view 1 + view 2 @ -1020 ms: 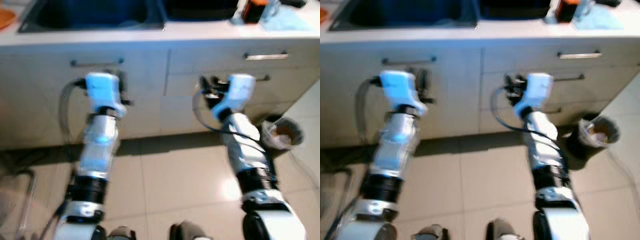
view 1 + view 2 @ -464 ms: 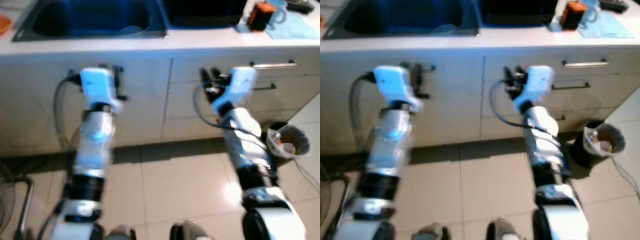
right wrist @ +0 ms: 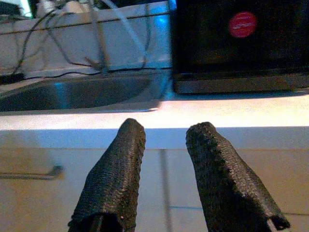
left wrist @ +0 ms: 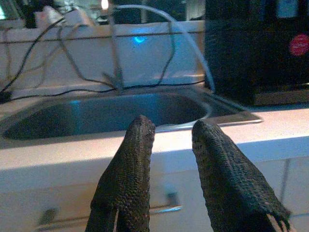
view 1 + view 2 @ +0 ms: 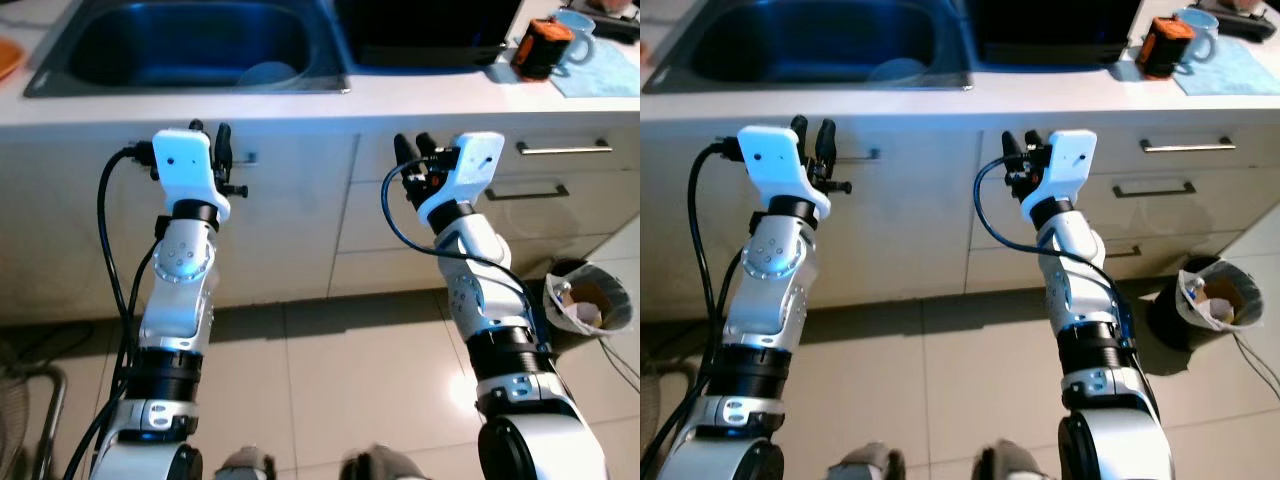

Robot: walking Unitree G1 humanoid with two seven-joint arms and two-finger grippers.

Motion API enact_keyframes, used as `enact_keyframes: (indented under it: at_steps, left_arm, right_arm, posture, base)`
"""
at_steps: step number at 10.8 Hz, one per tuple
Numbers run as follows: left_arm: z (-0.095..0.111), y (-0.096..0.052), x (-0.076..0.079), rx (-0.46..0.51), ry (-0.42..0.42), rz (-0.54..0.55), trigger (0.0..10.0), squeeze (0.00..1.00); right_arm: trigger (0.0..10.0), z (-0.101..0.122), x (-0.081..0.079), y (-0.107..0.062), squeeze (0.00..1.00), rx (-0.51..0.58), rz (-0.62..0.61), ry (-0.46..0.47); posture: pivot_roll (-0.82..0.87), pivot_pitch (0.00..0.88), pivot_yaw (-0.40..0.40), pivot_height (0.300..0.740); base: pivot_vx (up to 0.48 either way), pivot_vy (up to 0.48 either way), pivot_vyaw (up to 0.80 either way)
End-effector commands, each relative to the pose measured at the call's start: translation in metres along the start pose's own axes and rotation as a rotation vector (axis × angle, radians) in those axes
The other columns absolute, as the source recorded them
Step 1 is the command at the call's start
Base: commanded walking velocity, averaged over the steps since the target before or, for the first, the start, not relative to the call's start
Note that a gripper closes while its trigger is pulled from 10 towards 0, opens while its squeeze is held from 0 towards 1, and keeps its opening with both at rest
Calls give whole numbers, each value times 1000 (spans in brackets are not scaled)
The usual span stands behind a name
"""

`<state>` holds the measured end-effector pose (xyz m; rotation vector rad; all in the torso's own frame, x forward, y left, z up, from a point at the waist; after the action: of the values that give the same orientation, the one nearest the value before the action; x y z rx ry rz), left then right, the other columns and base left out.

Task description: Kitchen organization

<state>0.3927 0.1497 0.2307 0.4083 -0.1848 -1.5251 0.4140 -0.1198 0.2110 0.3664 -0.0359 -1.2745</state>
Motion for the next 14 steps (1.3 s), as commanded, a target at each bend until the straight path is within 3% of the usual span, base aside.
enact_keyframes:
  at_steps: [1,14]
  left_arm:
    - [3,0,9,5,-3,-22,10000,0]
    - [4,1,10,4,1,-32,10000,0]
  right_arm:
    - [10000,9,8,-1,0,24,-21,1]
    - [10000,5,4,0,0,14,-13,13]
  posture:
    - [59,146,-49,723]
    - [65,133,-47,723]
  base:
    - [401,0,0]
    - [394,0,0]
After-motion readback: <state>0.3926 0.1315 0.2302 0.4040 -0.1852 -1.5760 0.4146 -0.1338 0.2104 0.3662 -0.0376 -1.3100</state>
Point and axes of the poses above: a point about 5 cm out from each wrist's last joint towards the gripper, its own y axis pointing out of the wrist towards the gripper, its own z axis along the axis of the wrist's last joint, x = y × z, the point moved 5 cm from there along y, pointing out of the wrist towards the gripper, and after that the axes turned 4 degrees about y, right-handed, at the moved point
